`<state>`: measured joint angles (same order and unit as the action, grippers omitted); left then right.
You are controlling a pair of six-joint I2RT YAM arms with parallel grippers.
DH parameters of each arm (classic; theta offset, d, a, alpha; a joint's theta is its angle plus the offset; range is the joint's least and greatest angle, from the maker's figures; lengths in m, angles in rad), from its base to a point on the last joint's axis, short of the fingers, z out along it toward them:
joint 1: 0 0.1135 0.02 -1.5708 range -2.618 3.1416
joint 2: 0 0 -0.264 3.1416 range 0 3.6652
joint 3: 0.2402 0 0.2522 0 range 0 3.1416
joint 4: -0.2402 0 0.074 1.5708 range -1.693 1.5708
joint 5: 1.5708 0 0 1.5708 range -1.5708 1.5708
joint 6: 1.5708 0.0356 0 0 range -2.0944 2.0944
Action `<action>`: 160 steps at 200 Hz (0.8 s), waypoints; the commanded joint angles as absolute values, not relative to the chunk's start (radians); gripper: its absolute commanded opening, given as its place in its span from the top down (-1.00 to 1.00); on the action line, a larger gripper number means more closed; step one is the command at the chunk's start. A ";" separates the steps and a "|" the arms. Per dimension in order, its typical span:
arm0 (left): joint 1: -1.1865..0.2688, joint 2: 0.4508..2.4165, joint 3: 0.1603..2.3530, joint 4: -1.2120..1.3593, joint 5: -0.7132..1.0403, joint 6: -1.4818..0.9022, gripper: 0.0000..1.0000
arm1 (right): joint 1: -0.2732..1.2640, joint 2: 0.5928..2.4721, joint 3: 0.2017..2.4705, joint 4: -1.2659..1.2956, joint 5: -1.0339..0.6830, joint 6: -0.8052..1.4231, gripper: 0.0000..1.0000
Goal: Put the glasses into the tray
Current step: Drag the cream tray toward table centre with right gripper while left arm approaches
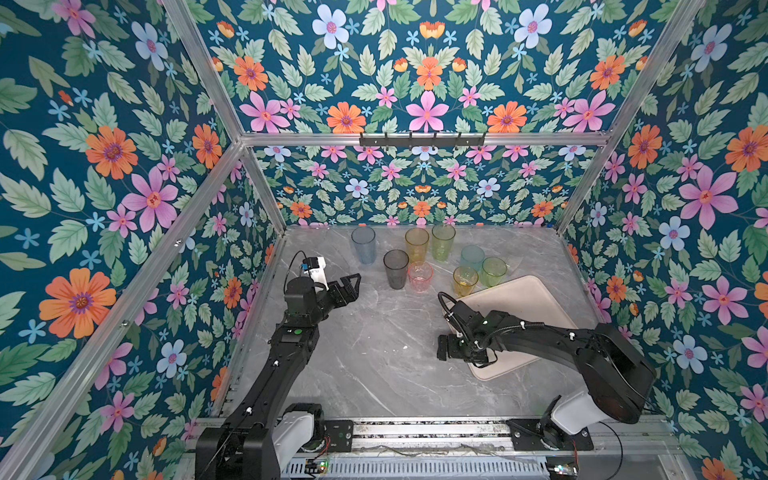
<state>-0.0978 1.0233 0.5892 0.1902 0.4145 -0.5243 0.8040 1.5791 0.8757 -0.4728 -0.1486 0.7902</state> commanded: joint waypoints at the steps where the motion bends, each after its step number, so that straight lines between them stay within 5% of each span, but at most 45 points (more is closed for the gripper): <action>1: -0.097 1.017 0.590 0.170 0.390 -0.518 -0.86 | 0.835 1.629 0.926 -0.374 -0.226 0.803 -0.98; 160: -0.097 1.005 0.586 0.086 0.325 -0.491 -0.85 | 0.972 1.824 1.180 -0.340 -0.253 0.799 -0.95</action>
<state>-0.0978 0.9981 0.5880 0.0971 0.3386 -0.5117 0.9474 1.8141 1.1645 -0.3687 -0.2424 0.7822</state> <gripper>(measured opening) 0.925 0.971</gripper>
